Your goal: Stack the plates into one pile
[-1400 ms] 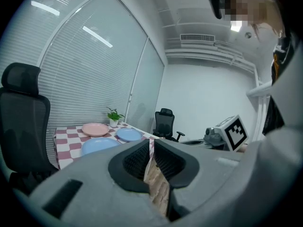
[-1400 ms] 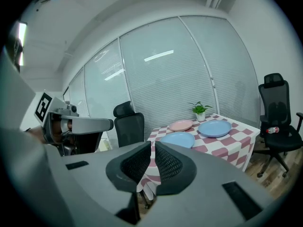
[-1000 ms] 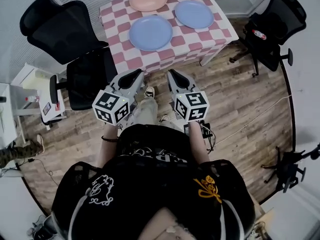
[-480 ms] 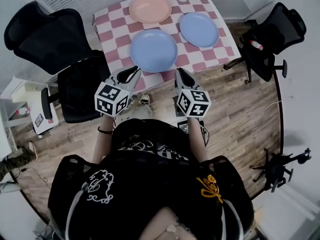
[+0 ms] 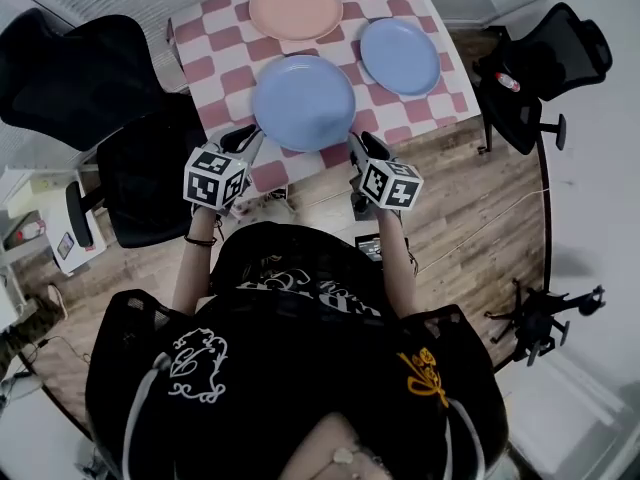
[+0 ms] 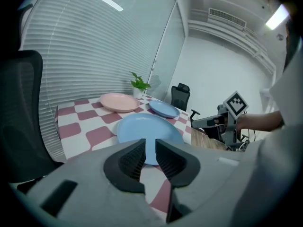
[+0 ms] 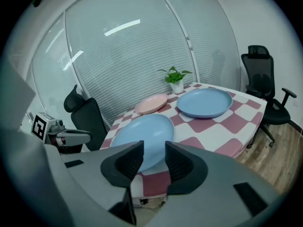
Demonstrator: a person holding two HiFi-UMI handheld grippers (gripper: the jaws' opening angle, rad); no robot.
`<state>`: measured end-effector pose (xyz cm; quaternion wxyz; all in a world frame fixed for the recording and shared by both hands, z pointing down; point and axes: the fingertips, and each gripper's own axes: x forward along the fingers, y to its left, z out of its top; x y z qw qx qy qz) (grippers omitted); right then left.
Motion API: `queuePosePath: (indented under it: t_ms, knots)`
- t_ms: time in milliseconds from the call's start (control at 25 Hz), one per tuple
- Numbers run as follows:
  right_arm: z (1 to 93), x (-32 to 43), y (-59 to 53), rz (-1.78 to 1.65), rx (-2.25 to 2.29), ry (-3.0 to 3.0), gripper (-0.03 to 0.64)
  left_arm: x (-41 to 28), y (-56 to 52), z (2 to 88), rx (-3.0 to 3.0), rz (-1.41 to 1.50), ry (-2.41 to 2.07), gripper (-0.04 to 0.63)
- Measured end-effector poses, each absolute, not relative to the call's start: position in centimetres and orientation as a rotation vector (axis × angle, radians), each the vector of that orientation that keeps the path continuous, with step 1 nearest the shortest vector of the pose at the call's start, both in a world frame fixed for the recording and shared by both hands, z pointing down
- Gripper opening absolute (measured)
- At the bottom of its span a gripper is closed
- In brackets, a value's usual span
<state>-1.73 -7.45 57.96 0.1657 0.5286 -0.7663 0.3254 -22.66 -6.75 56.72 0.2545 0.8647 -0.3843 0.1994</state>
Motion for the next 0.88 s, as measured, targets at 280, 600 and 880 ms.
queuePosePath:
  t_ms: [280, 600, 880]
  knots:
    - [64.3, -3.2, -8.6, 1.031, 1.403, -2.037, 0.152, -23.6, -9.1, 63.0, 2.207, 0.63, -1.013, 0.221]
    - [66.3, -3.8, -8.7, 1.119, 1.44, -1.995, 0.15, -22.1, -10.2, 66.1, 2.183, 0.633, -0.974, 0.219]
    - [65.4, -3.9, -8.8, 1.114, 1.413, -2.012, 0.15, -22.2, -10.0, 65.7, 2.205, 0.622, -0.962, 0.221]
